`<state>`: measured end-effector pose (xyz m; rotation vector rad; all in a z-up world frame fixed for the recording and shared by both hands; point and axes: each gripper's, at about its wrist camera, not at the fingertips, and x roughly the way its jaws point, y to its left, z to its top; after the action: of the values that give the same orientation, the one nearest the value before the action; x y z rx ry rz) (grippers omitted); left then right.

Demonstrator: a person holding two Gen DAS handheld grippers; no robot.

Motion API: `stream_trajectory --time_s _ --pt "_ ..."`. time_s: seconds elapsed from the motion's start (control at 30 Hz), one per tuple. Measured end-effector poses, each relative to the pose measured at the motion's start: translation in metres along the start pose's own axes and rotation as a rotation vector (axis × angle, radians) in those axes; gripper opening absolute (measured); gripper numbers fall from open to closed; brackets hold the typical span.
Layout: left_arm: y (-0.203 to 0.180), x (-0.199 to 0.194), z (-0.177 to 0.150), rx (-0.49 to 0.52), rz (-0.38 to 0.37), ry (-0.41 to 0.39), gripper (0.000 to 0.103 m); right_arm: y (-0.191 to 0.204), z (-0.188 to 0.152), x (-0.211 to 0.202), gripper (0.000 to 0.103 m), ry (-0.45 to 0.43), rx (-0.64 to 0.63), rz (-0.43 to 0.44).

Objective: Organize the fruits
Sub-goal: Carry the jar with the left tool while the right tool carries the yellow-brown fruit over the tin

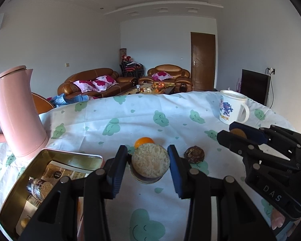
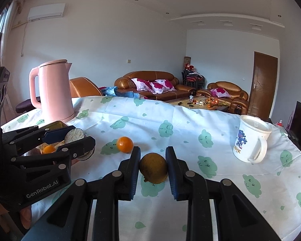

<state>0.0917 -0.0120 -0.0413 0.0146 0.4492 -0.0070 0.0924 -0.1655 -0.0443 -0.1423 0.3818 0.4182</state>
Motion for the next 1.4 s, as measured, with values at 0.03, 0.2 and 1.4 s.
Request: stream_trajectory --time_s 0.03,0.2,1.4 --pt "0.002 -0.001 0.0 -0.001 0.003 0.0 0.043 0.004 0.0 0.001 0.028 0.002 -0.006 0.007" --pt "0.014 -0.009 -0.003 -0.008 0.02 -0.004 0.043 0.023 0.003 0.005 0.028 0.007 -0.034 0.043" --pt "0.094 -0.055 -0.005 -0.074 0.164 -0.028 0.043 0.11 0.034 0.021 0.028 0.014 -0.162 0.184"
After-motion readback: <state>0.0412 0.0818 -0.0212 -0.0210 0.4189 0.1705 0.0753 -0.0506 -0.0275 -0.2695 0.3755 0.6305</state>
